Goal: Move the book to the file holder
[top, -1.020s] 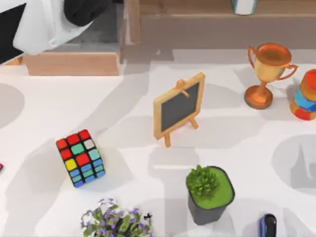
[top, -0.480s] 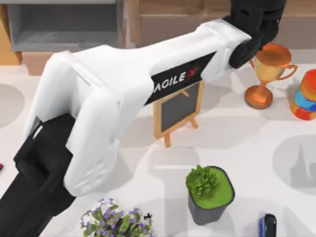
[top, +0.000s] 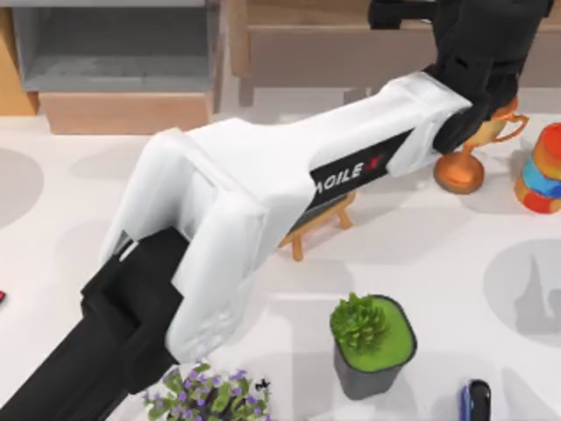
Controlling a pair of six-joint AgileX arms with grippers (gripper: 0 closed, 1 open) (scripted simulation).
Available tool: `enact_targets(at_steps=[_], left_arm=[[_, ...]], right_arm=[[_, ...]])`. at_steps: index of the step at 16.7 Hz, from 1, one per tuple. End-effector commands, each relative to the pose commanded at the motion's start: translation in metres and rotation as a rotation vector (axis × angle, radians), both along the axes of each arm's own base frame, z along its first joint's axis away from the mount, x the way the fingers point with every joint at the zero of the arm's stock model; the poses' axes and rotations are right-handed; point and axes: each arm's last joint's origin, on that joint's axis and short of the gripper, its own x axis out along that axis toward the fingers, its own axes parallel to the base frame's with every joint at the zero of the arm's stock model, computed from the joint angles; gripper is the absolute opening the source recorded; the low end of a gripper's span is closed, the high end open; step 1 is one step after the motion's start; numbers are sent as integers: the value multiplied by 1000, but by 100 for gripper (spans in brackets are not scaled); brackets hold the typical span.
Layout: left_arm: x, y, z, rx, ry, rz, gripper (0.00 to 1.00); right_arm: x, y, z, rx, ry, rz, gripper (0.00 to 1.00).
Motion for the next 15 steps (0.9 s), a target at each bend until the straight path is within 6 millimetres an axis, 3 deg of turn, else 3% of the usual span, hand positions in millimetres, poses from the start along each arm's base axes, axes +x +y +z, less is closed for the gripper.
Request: enact_targets(at_steps=[15], left_arm=[[20,0,0,0,0,0,100]], right_arm=[[0,0,0,0,0,0,100]])
